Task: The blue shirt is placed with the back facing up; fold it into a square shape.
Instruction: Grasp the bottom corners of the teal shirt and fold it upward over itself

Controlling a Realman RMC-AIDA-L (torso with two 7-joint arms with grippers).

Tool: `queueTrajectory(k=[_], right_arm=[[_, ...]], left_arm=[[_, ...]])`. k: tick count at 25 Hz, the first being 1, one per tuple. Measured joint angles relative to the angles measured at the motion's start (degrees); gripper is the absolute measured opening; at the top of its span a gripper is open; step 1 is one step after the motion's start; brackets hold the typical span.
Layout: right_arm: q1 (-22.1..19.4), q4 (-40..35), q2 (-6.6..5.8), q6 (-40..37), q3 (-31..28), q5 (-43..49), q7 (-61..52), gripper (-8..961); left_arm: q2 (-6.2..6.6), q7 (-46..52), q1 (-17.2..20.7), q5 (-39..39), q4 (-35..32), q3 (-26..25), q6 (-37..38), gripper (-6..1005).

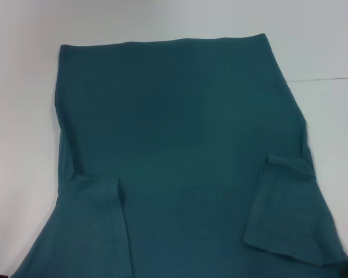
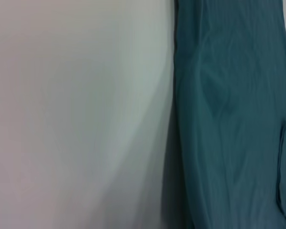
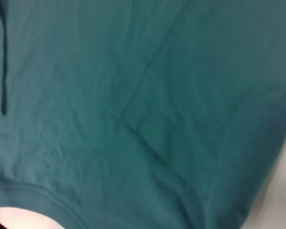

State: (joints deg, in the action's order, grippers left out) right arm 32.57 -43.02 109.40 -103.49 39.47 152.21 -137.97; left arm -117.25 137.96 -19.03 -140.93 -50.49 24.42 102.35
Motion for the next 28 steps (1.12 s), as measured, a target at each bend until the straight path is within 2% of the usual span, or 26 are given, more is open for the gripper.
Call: queueTrajectory(k=[6, 10, 17, 22, 28], right_arm=[[0.63, 0.37, 0.23, -0.26, -1.82, -4.66, 2.32, 44], [1.21, 0.04, -0.69, 1.0, -4.04, -8.67, 2.31, 45], [3.44, 0.49, -1.24, 8.14, -10.22, -10.73, 0.51, 46], [4.89, 0.57, -0.65, 13.01, -10.46, -11.87, -0.84, 48], [6.54, 0.73, -0.39, 17.19, -10.47, -15.45, -2.96, 49]], left_arm=[[0.3, -0.87, -3.35, 0.53, 1.48, 0.19, 0.95, -1], [1.24, -0.6, -6.82, 1.97, 4.36, -0.08, 0.11, 0], [2.82, 7.09, -14.09, 2.38, 9.61, 0.29, -11.79, 0], [3.65, 8.58, -19.02, 2.08, 12.68, 1.2, -17.04, 0], [4.81, 11.97, -24.22, 1.98, 13.58, 6.13, -23.63, 0]])
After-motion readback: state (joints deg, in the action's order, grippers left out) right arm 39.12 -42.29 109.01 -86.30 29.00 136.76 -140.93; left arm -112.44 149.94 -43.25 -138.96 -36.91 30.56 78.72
